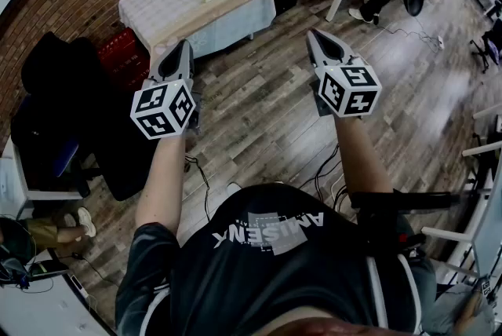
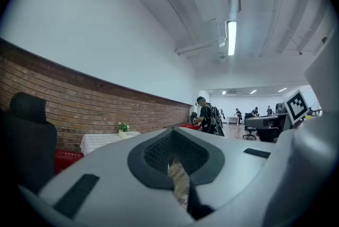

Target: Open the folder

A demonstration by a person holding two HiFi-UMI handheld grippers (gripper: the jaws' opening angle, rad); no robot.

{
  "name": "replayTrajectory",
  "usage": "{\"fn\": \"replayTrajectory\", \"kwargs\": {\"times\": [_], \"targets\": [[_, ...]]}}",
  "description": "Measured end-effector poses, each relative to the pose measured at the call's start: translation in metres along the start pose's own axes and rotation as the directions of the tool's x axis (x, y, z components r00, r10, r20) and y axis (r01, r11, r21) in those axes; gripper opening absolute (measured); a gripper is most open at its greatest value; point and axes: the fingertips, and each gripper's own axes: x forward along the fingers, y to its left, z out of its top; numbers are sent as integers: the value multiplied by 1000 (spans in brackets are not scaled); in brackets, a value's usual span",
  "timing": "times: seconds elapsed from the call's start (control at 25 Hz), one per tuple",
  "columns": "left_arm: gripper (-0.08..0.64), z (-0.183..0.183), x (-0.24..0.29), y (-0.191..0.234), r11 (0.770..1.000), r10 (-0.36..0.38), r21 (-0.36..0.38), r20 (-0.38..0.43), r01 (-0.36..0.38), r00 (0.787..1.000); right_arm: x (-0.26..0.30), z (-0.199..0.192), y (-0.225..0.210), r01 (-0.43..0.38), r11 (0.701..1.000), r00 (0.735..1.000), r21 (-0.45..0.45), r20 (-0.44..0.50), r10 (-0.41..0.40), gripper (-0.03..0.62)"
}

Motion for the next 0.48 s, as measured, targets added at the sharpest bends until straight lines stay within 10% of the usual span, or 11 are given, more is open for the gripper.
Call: {"fn": "replayTrajectory", "kwargs": {"times": [0.48], "targets": [[11,-4,-5,4,999,-10,48,-32,11,999,0,5,15,9,1000,1000,-1,15,-9,40]]}}
